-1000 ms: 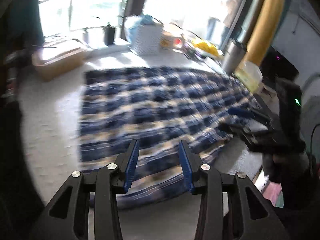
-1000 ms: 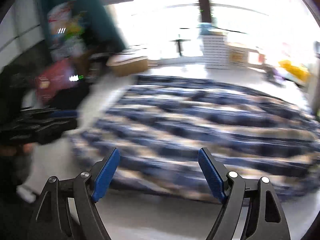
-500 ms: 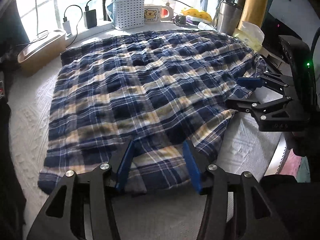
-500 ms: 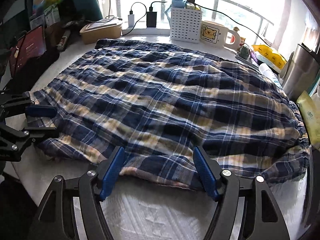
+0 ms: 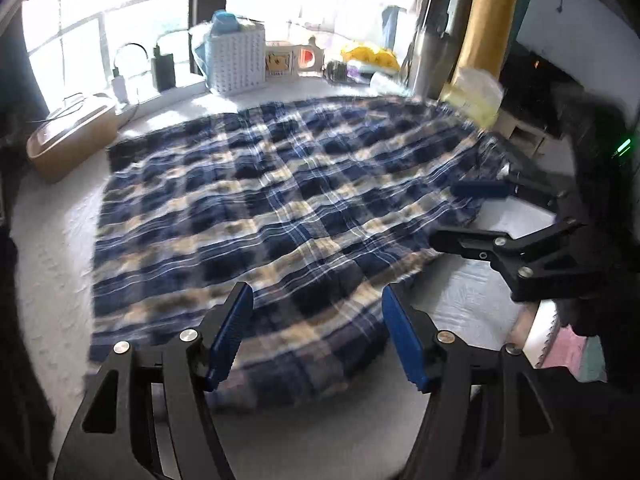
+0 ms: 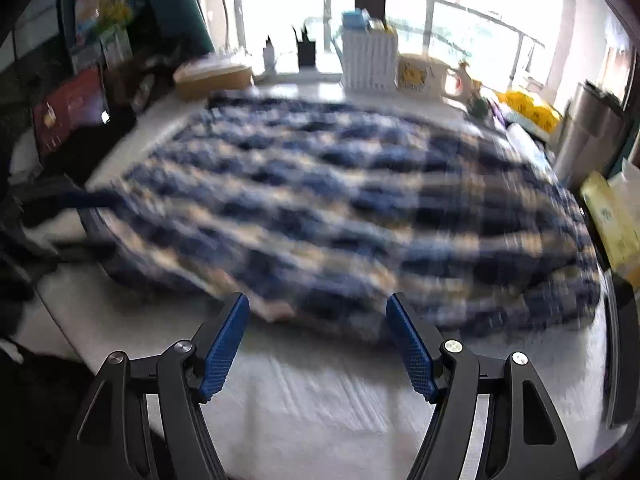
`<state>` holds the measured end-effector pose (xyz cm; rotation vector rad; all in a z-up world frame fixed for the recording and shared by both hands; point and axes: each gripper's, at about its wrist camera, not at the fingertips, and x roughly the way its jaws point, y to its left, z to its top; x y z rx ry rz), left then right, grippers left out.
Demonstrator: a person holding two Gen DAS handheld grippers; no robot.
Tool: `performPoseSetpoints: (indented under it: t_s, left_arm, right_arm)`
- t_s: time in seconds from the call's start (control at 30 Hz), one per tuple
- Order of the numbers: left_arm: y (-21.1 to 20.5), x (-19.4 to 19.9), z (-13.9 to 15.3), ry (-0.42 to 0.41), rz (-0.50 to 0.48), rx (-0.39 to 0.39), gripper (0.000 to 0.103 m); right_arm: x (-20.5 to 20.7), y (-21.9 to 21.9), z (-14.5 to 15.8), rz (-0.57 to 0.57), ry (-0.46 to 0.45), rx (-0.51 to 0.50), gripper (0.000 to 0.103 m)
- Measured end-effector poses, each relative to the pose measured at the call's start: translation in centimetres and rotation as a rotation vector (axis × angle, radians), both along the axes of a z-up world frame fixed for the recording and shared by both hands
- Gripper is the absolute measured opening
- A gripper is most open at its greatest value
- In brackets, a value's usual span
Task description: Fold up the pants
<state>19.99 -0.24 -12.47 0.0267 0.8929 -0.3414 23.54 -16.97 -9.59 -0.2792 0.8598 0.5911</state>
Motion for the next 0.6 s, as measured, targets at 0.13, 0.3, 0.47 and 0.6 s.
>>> performPoseSetpoints:
  t_s: [0.13, 0.3, 0.47, 0.6]
  left_arm:
    - [-1.1, 0.5, -2.1, 0.037, -0.007, 0.055, 0.067]
    - [-0.3, -1.3, -2.2, 0.053, -0.052, 0.069, 0.071]
    - [0.8, -2.5, -1.4, 0.083, -0.091, 0.122, 0.072]
    - [1.9, -0.7, 1.3, 0.042, -0.051, 0.061, 0.072]
  right_arm:
    - [1.3, 3.1, -0.8, 0.032, -0.005, 0.006, 0.073]
    - [0.8, 3.7, -3.3, 0.058, -0.002, -0.066, 0.073]
    - [-0.3, 1.5, -3.0, 0.076, 0.031, -0.06, 0.073]
    - [-1.0, -1.1, -1.3, 0.109, 0.038, -0.043, 0.073]
